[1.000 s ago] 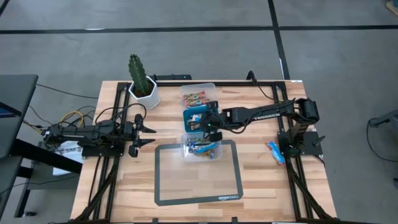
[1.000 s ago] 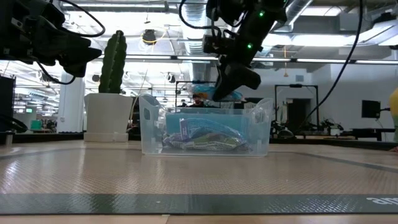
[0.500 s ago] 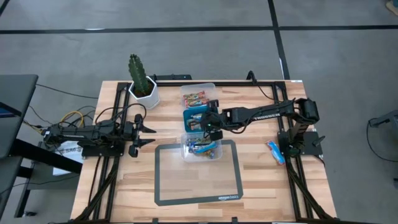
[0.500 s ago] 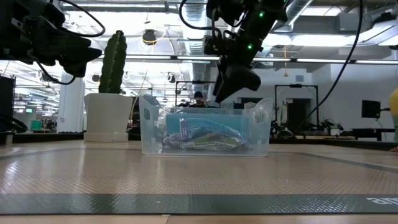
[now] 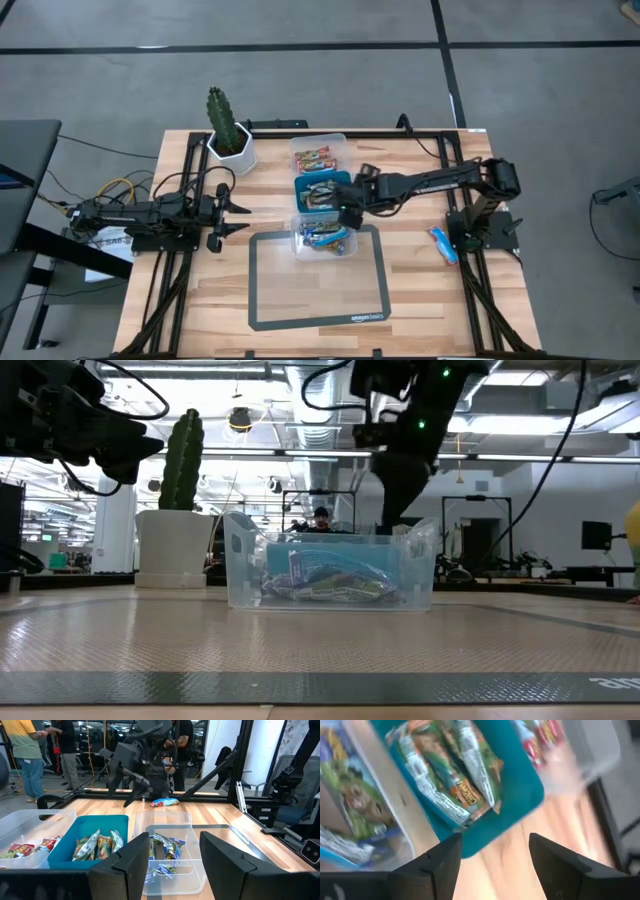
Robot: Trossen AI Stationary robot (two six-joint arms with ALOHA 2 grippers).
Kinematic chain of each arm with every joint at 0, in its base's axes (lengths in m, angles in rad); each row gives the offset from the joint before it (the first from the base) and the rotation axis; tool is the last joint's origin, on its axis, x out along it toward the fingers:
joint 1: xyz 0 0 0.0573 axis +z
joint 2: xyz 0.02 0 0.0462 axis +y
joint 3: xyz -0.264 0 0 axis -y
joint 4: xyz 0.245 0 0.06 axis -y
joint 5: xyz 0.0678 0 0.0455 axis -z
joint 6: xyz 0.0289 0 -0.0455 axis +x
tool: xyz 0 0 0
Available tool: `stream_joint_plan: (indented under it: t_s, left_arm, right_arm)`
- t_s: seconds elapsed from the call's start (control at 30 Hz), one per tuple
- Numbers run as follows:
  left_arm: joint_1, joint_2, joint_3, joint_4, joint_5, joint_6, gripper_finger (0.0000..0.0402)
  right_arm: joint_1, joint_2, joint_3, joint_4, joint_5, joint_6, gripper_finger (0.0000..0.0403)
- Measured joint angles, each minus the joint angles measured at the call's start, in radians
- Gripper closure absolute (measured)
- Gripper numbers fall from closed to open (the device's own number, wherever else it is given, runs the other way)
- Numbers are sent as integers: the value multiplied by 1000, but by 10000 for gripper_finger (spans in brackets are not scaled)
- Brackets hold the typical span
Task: Pick and place Granola Bars by type
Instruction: Put the red granola bar into the top transparent bin
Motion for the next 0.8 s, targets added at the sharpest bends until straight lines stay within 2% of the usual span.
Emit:
stream_joint_plan:
  t_s: [0.4,0.63,0.8]
  left_arm:
    - [0,4,0,0,-2,0,233]
    - [0,6,0,0,-2,0,233]
    - [0,6,0,0,-1,0,233]
  right_arm:
    - [138,-134,-2,-440,-9,644,177]
    - [189,-137,-3,-569,-96,799,177]
    - [223,-148,-63,-567,-179,863,177]
